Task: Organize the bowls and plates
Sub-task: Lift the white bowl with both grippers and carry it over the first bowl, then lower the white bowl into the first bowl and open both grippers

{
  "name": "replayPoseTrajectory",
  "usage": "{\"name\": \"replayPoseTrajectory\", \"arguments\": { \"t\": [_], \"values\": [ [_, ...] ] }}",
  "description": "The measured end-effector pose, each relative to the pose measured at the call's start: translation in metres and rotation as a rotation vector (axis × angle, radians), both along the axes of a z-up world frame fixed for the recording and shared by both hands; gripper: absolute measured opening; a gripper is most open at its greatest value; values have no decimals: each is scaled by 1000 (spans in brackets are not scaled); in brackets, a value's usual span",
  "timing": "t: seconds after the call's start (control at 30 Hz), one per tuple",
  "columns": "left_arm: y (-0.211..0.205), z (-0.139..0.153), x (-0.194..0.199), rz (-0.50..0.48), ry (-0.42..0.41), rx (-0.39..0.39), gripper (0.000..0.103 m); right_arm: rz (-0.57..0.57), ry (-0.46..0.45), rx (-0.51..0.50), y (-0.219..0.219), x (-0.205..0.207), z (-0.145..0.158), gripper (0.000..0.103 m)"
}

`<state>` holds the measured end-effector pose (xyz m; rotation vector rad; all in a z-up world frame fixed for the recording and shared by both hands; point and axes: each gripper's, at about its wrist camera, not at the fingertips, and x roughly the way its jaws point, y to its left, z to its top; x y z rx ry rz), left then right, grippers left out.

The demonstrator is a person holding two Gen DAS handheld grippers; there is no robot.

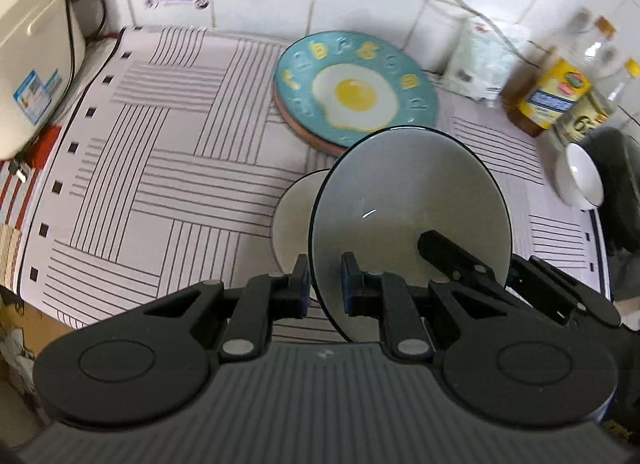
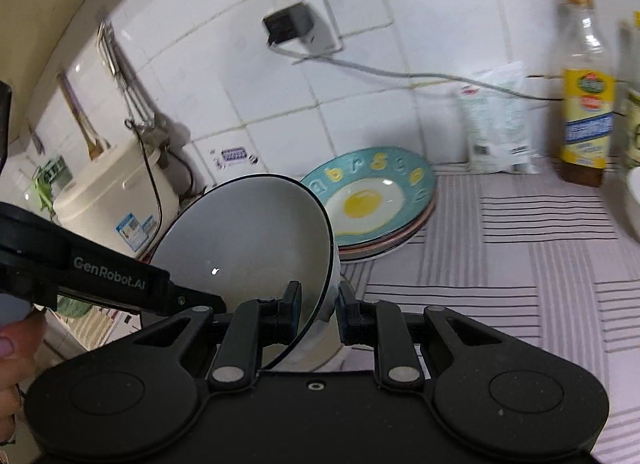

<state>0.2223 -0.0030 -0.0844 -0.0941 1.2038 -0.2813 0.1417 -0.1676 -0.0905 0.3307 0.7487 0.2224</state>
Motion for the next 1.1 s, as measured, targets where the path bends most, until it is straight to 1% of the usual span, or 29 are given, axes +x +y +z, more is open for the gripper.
{"name": "replayPoseTrajectory", "arguments": {
  "t": [0.2,0.27,0.37,0.43,0.57,0.7,0.8,0.97,1.1],
  "values": [
    [3,-26,9,22,55,-2,15,27,5,-70,17,13,-21,22],
    [4,-33,11,24,70,-4,15,34,11,-75,18,16,-27,22],
    [2,-37,15,18,83,6,15,39,12,-86,19,19,-33,22],
    [1,-40,17,23,93,8,16,48,8,-117,22,20,-35,22],
    [3,-46,21,46,119,-10,16,68,1,-169,26,23,-38,22],
    [4,-50,25,79,169,-34,17,83,-19,-222,31,24,-39,23],
    [3,-52,27,88,170,-20,18,96,-52,-312,41,22,-39,25],
    [-1,-50,32,75,163,3,18,92,-60,-301,39,23,-44,27],
    [-7,-52,34,65,171,19,18,85,-87,-381,47,23,-43,30]
  ]
}}
